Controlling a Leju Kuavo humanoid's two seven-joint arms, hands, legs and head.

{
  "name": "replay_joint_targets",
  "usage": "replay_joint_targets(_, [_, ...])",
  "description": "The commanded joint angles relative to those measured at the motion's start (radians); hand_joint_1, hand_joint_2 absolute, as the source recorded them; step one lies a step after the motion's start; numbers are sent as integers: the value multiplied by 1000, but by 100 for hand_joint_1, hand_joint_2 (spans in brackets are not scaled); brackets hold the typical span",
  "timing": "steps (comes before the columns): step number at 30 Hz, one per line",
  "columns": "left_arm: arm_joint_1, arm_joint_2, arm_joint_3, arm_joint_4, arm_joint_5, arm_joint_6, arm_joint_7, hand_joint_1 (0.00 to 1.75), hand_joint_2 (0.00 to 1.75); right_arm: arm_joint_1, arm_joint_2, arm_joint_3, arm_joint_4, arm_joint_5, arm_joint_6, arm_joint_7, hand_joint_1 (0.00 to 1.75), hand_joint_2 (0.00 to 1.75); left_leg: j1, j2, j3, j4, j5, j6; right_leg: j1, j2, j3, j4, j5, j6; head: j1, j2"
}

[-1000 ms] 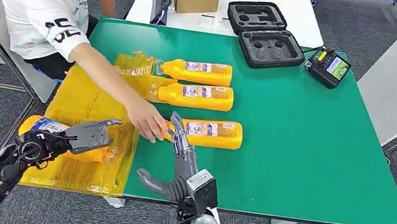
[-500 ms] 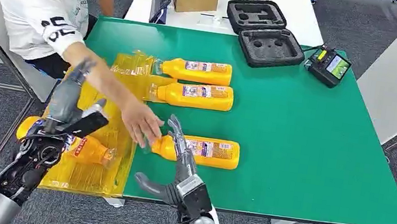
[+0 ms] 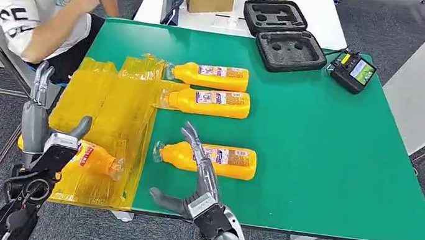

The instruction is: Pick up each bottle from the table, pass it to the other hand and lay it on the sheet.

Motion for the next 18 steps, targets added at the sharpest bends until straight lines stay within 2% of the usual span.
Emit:
replay_joint_targets(1, [75,-58,57,-101,82,-22,-28,0,175,-46,-76,6,-18,185,-10,135,0,175,0,0,3,0,-2,0,0,1,3,-1,-1,0,0,0])
replay_joint_targets(4, [140,-86,76,-162,135,-81,-23,0,175,-88,-116,-21,-21,385,-6,269,0,175,0,1,2,0,-2,0,0,2,2,-1,-1,0,0,0])
replay_joint_targets(8, [223,-110,104,-191,171,-123,-28,0,175,-195,-144,-32,106,589,13,411,0,175,0,2,4,0,-2,0,0,3,4,-1,-1,0,0,0])
replay_joint_targets(14, [243,-116,136,-164,193,-147,-28,0,175,-287,-142,-31,312,657,48,471,0,175,0,1,2,-1,-1,0,0,2,2,-1,0,0,0,0])
replay_joint_targets(18, [240,-117,142,-163,190,-150,-28,0,175,-300,-142,-28,330,670,43,478,0,175,0,0,2,-1,-1,0,0,1,3,-1,-1,0,0,0])
